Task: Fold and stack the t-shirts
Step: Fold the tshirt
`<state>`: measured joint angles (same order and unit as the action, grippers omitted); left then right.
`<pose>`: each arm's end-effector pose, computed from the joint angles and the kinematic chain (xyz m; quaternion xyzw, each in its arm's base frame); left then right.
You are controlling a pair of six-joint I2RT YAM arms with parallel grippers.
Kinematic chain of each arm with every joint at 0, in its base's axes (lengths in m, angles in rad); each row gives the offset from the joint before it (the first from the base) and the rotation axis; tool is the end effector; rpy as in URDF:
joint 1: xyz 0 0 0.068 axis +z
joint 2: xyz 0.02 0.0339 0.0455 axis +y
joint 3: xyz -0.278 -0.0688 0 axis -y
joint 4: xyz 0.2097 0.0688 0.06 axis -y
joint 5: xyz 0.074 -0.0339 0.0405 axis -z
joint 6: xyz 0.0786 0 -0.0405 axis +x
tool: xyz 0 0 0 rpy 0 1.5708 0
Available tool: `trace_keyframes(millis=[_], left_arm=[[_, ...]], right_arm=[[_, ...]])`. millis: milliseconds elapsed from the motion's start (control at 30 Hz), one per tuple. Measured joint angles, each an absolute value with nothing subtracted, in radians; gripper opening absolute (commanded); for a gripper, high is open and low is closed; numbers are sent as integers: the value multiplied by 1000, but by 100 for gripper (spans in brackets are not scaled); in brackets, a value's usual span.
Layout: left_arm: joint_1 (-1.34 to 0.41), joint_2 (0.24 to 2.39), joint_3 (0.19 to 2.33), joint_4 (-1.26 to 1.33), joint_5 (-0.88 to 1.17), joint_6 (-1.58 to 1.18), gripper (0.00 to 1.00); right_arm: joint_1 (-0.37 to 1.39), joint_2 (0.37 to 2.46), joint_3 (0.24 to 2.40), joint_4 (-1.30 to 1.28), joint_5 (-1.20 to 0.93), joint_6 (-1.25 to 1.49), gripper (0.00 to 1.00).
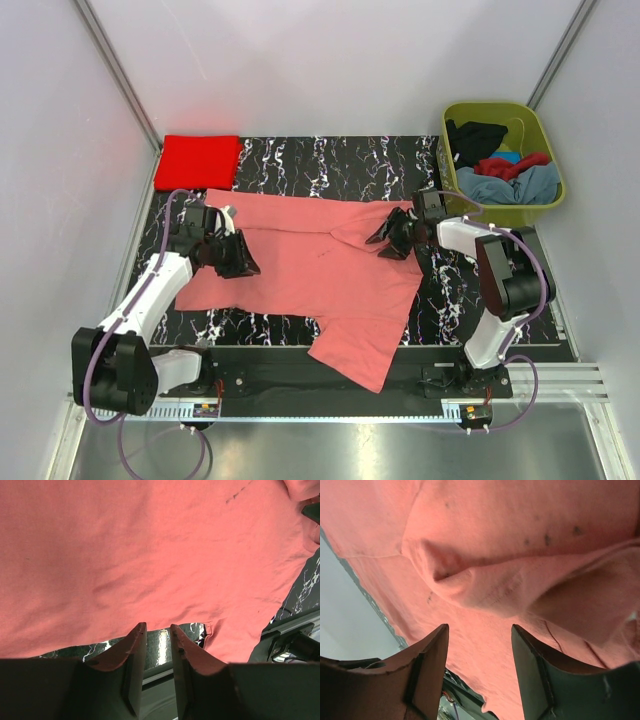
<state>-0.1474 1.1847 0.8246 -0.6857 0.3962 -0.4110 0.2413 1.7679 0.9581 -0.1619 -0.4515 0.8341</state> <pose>0.1994 -0.0603 0.2265 -0.0738 0.9454 -0.2528 0.1922 0.3260 0.1155 0.1561 0.2088 0.9099 0.3310 0.1375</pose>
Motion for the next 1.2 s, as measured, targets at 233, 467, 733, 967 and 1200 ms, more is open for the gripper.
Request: trace_keyframes(millis=[233,467,733,967,1200], left_arm=[[-147,1204,825,-678,403,-419,33],[-147,1208,838,-671,411,-420,36],[-176,1221,835,-543,470,-500,49],[-306,1374,847,-331,508,-656,52],[-480,1603,997,-167,474,-813,52]], right_arm=[[241,1837,986,-97,-475,835,52],[241,1848,990,-62,-511,876,11],[238,1814,989,-11,-558,1042,0],[191,1902,1131,44,-600,1181,25],[127,1967,1283,-89,-674,1061,68]])
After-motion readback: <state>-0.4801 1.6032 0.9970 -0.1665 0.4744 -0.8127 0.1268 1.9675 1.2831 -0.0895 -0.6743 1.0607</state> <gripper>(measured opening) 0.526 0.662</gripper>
